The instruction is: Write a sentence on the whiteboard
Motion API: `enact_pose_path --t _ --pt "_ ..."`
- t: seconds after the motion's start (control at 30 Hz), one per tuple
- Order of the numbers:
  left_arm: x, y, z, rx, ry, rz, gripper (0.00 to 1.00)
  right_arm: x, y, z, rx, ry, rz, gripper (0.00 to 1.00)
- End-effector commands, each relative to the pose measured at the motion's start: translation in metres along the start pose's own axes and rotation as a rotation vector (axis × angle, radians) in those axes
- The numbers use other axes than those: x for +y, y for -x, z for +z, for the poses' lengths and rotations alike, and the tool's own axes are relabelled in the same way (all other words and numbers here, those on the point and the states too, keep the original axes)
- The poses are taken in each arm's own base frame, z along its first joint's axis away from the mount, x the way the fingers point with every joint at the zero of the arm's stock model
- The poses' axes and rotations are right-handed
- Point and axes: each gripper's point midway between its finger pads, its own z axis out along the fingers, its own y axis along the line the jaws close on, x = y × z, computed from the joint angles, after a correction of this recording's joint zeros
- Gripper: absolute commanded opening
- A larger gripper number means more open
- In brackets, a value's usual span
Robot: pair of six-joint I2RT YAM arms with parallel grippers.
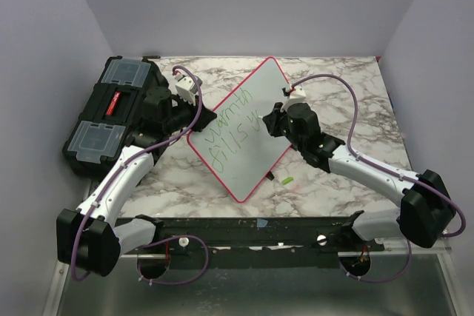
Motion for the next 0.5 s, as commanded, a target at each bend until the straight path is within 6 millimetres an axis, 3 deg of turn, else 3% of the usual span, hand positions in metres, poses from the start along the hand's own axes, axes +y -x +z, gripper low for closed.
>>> enact_pose_path --t 0.0,0.47 --pt "-0.005 0.009 -0.003 -0.035 -0.015 0.095 0.0 -0.009 -0.011 -0.001 0.031 -0.028 0.002 0.01" --pt "-0.005 0.009 -0.003 -0.037 -0.013 0.098 0.0 -0.002 0.018 0.016 -0.006 -0.039 -0.004 0.01"
